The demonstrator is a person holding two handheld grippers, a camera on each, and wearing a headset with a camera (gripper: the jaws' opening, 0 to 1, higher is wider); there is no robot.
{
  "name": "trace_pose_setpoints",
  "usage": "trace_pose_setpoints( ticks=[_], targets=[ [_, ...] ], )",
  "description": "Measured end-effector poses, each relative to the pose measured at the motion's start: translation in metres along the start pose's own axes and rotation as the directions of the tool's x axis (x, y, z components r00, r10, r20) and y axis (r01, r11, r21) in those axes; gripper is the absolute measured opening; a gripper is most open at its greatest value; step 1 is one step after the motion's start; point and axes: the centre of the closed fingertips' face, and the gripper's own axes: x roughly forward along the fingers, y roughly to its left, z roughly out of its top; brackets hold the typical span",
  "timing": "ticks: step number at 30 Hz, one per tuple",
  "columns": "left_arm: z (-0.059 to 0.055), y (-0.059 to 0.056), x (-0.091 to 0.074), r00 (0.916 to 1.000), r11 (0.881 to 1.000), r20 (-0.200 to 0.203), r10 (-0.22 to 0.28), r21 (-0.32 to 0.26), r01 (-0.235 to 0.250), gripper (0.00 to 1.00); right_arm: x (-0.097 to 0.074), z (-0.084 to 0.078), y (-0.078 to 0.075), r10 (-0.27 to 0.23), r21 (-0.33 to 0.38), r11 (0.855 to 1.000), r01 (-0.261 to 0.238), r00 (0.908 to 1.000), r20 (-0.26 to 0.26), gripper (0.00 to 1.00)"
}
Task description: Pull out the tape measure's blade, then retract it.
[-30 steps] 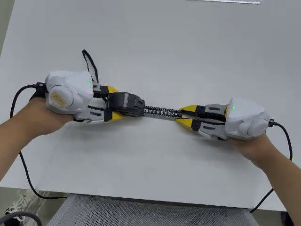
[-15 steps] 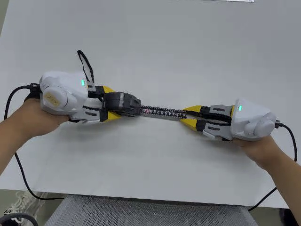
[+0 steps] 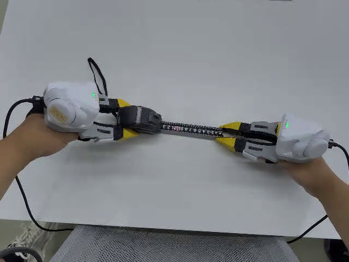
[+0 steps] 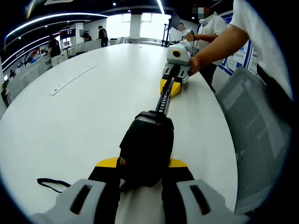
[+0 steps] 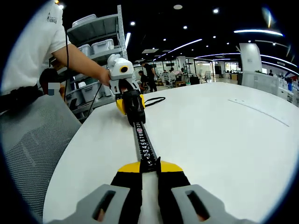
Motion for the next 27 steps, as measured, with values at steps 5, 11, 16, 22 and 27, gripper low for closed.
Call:
trace_pose_setpoints(
  ticks=[5, 11, 16, 22, 27],
  targets=[
    [0.0, 0.0, 0.0, 1.0, 1.0, 0.002, 0.0, -0.006, 0.0, 0.3, -0.011, -0.005, -0.006, -0.007, 0.01, 1.0, 0.007, 1.0, 0.001, 0.09],
    [0.0, 0.0, 0.0, 1.0, 1.0, 0.002, 0.0, -0.008, 0.0, 0.3, -0.018, -0.009, -0.008, -0.006, 0.017, 1.0, 0.006, 1.0, -0.001, 0.09],
    [0.0, 0.0, 0.0, 1.0, 1.0, 0.001, 0.0, -0.007, 0.0, 0.3, -0.02, -0.01, -0.009, -0.003, 0.025, 1.0, 0.003, 1.0, -0.002, 0.09],
    [0.0, 0.0, 0.0, 1.0, 1.0, -0.001, 0.0, -0.005, 0.0, 0.3, -0.023, -0.012, -0.009, 0.001, 0.032, 0.999, -0.001, 1.0, -0.004, 0.09],
    [0.0, 0.0, 0.0, 1.0, 1.0, -0.004, 0.002, -0.005, -0.002, 0.3, -0.027, -0.014, -0.01, -0.004, 0.033, 0.999, 0.004, 1.0, -0.005, 0.09]
  ],
)
